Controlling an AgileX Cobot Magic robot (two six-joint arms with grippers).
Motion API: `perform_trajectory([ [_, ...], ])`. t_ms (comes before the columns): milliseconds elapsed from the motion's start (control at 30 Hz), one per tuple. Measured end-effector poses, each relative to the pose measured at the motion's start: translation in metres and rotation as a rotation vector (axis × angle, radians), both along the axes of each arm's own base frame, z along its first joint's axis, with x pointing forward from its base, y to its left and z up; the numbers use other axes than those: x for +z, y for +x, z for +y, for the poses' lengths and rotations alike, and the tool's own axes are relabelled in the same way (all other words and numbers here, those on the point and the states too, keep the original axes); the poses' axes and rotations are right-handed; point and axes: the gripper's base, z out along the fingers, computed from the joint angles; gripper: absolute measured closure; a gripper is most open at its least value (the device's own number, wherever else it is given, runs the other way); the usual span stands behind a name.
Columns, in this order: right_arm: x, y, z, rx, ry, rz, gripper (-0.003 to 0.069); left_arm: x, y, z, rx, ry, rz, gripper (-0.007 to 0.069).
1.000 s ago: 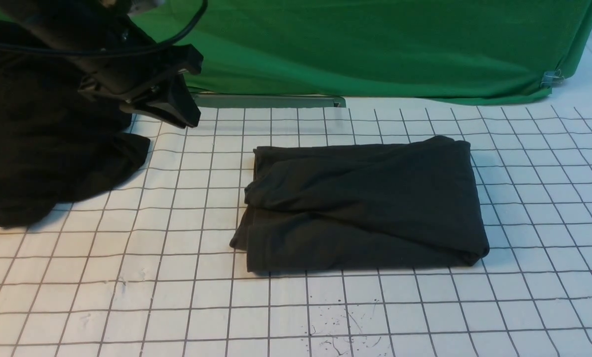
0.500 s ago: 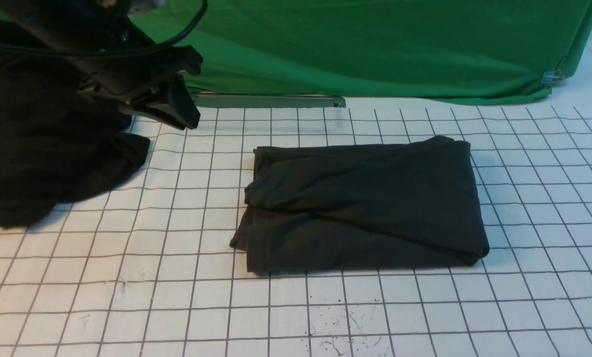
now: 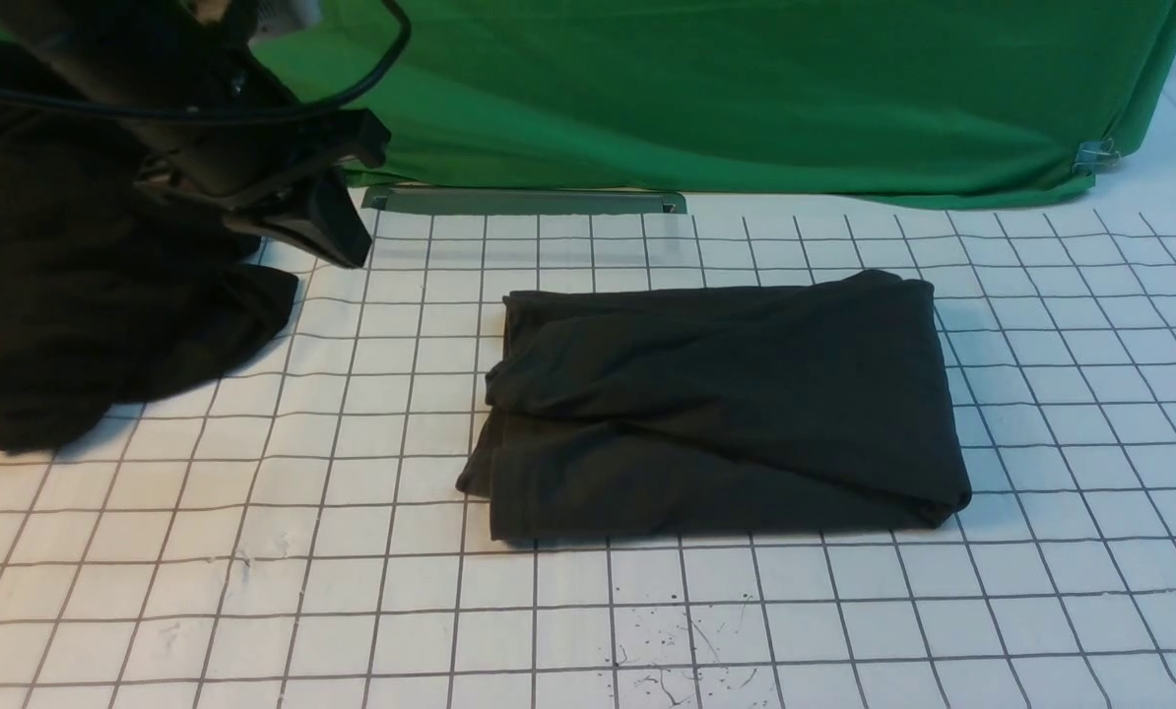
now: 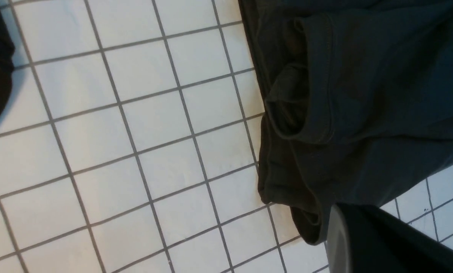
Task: Fold a long-sleeved shirt over a white checkered tablecloth.
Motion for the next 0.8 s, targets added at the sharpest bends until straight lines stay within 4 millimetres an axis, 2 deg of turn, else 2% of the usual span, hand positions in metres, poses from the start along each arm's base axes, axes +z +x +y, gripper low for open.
perform_trajectory([
  [33,-0.013,-0.002,-0.002,-0.022,-0.004,0.025,0.0547,0.0,0.0,0.0,0.0,0.001,0.001,0.0626],
  [167,-0.031,-0.004,-0.003,-0.042,0.002,0.069,0.0537,-0.001,-0.002,0.0,-0.01,0.003,0.025,0.0626],
  [400,-0.029,-0.007,-0.004,-0.045,0.008,0.009,0.0523,0.005,-0.008,0.0,-0.005,-0.002,0.035,0.0626],
  [600,-0.028,-0.007,-0.004,-0.056,0.012,0.001,0.051,0.031,-0.023,0.001,0.015,-0.027,-0.025,0.0626],
  [800,-0.028,-0.007,-0.005,-0.065,-0.009,-0.001,0.0493,0.07,-0.051,0.003,0.018,-0.04,-0.13,0.0626],
])
